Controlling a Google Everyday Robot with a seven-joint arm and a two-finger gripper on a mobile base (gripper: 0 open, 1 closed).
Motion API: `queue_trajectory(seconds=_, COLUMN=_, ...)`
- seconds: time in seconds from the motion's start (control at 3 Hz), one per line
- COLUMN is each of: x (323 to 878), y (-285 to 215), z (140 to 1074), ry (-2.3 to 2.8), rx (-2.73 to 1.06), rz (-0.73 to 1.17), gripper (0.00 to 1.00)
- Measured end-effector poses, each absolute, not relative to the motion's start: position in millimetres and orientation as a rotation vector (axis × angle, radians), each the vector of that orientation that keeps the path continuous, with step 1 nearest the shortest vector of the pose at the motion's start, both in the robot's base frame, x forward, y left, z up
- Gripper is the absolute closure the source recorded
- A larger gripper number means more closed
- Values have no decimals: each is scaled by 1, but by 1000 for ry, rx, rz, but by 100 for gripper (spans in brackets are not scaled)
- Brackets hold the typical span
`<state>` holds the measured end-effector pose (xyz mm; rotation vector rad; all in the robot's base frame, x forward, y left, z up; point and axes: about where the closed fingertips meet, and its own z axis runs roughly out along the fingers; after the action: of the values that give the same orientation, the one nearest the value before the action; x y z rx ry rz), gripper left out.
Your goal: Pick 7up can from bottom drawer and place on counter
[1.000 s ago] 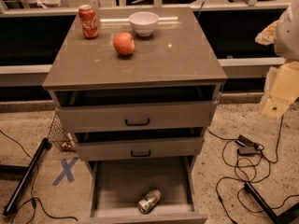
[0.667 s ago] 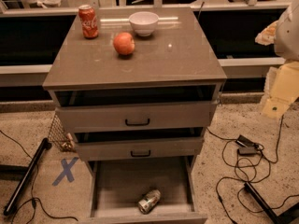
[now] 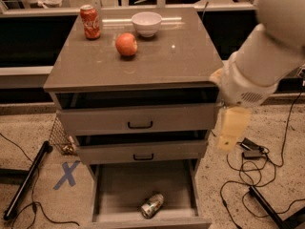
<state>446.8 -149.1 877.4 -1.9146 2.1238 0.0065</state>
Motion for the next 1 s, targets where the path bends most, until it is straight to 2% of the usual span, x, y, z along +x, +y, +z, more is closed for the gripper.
queue_trajectory(seconds=0.67, x=448, y=-144, z=869, ry=2129, rx=-1951, rz=13, gripper=0)
queue_trajectory(seconds=1.0, x=445, y=-146, z=841, ry=2075, rx=-2069, rz=-50, gripper=0)
